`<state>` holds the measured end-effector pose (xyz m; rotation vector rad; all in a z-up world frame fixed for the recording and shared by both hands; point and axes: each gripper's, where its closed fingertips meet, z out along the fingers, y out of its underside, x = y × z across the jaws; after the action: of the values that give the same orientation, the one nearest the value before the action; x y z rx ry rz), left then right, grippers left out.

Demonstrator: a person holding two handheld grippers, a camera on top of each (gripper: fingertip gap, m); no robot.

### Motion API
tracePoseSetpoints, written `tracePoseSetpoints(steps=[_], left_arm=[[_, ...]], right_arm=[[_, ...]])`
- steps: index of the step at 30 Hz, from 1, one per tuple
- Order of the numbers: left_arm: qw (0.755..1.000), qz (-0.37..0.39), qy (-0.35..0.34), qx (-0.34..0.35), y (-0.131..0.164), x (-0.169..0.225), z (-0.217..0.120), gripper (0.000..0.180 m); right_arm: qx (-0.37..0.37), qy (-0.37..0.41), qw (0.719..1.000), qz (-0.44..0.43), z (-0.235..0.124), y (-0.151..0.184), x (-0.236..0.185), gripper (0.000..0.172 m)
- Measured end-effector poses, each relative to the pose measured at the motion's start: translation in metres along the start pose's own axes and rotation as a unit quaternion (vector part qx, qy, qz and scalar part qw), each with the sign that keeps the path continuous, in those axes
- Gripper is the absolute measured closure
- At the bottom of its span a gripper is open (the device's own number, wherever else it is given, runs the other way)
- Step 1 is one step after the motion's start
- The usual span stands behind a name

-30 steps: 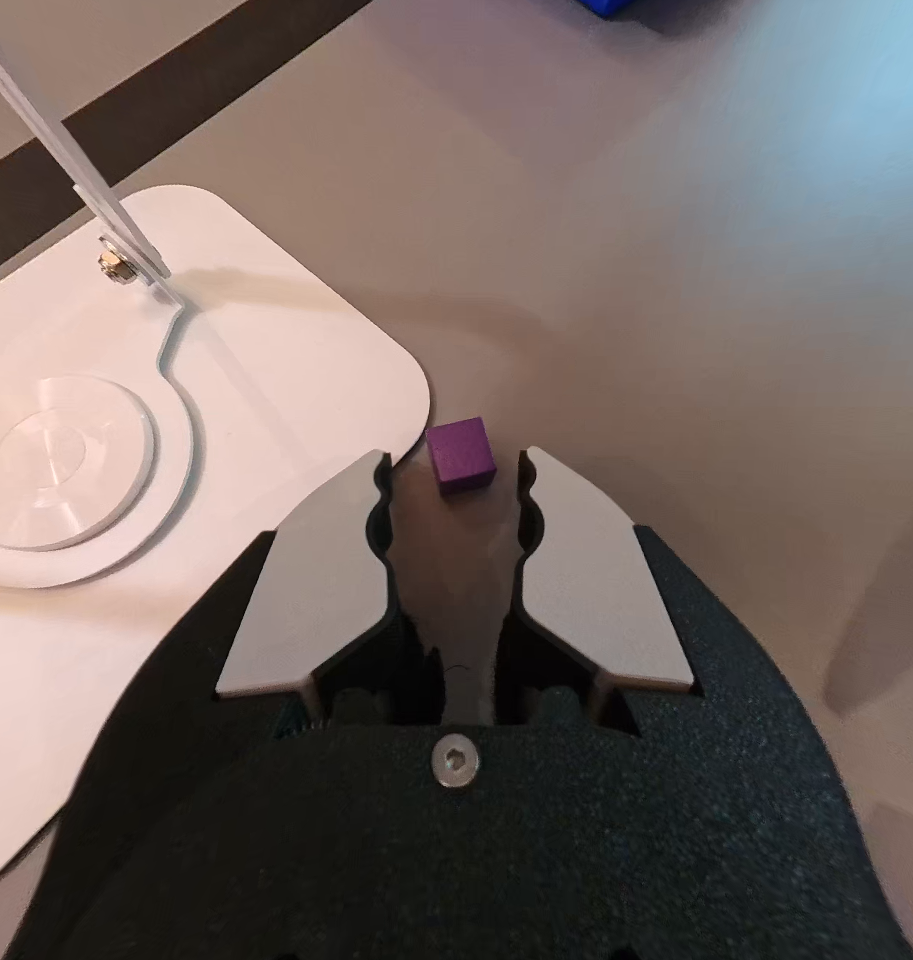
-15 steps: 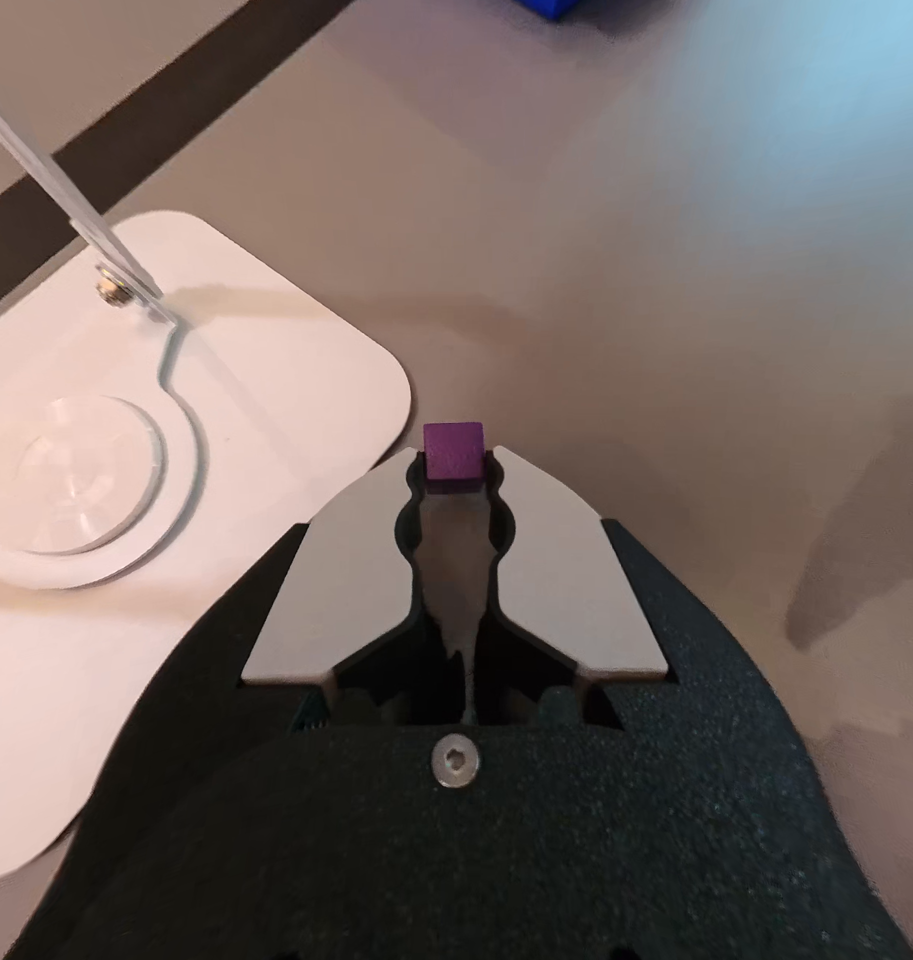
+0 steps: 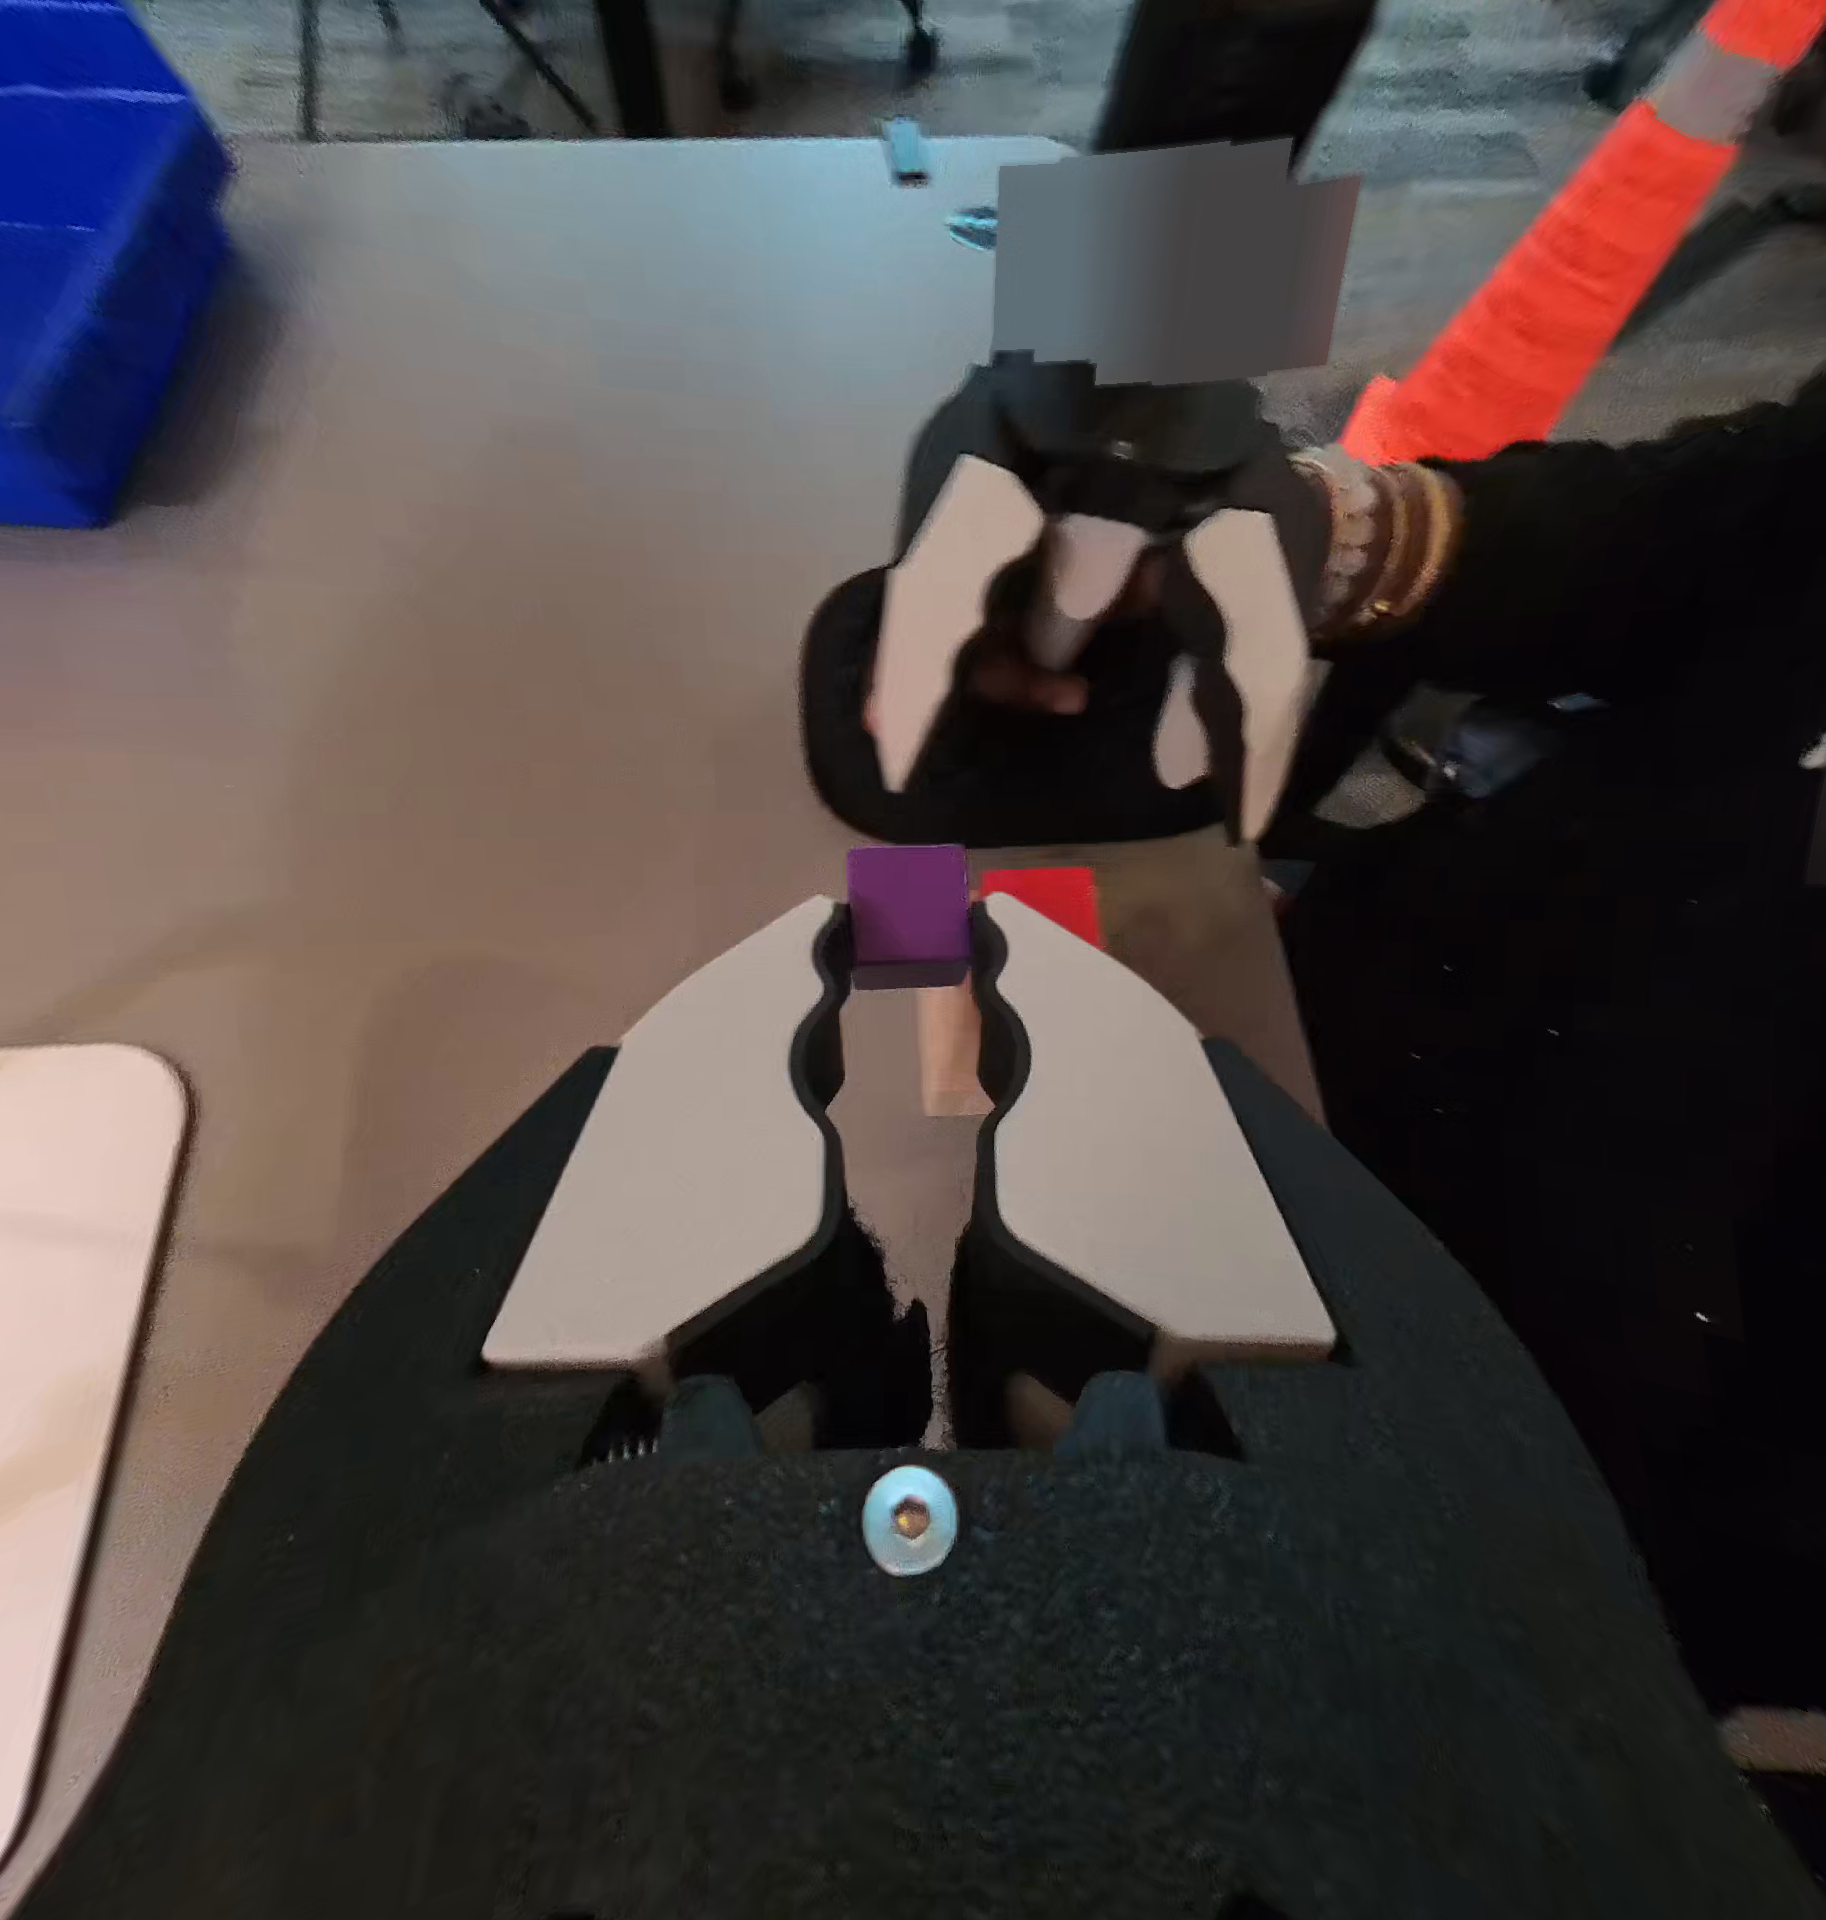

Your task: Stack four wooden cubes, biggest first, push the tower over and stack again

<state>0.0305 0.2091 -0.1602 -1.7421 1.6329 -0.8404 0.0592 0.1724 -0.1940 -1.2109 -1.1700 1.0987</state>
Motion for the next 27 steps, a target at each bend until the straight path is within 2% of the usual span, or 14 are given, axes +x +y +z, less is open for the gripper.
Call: tracePoseSetpoints(steps=[5, 27], left_arm=[[0.999, 0.002, 0.022, -0.032, 0.0, 0.023, 0.013, 0.159], [0.998, -0.004, 0.002, -0.06, 0.01, 0.029, 0.025, 0.159]], right_arm=[[0.001, 0.0, 1.0, 0.0, 0.0, 0.0, 0.0, 0.093], [0.003, -0.002, 1.0, 0.003, 0.0, -0.001, 0.0, 0.093]])
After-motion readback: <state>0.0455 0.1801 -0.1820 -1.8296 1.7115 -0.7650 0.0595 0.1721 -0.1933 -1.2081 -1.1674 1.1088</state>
